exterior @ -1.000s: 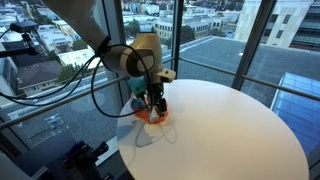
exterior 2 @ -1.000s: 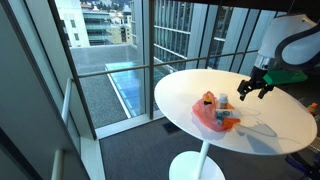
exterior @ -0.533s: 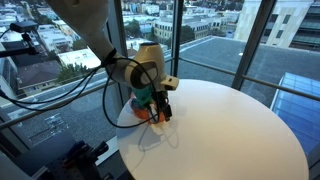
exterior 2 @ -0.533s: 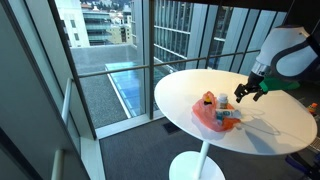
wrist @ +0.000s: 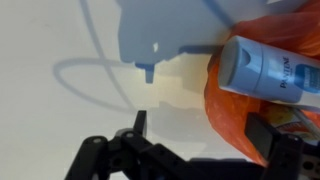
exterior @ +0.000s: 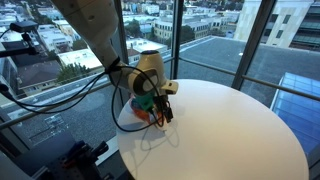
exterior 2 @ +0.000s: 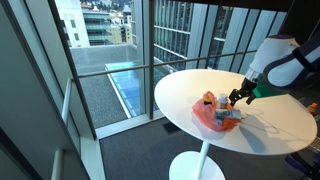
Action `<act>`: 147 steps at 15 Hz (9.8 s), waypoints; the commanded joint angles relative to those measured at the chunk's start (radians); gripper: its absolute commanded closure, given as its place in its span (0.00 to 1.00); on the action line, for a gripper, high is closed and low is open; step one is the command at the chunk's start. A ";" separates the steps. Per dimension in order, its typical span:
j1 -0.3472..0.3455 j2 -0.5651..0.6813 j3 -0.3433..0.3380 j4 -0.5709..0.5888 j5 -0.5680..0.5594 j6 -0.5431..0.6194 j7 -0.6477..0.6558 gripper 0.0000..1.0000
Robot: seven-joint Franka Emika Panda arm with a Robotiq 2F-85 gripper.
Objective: Put the blue container in the plastic bag
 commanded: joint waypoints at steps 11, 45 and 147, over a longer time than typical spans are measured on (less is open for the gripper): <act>0.028 0.083 -0.003 0.070 0.082 0.031 -0.097 0.08; -0.021 -0.110 -0.018 -0.036 0.139 -0.054 -0.174 0.98; -0.113 -0.288 0.028 -0.136 0.199 -0.183 -0.368 0.00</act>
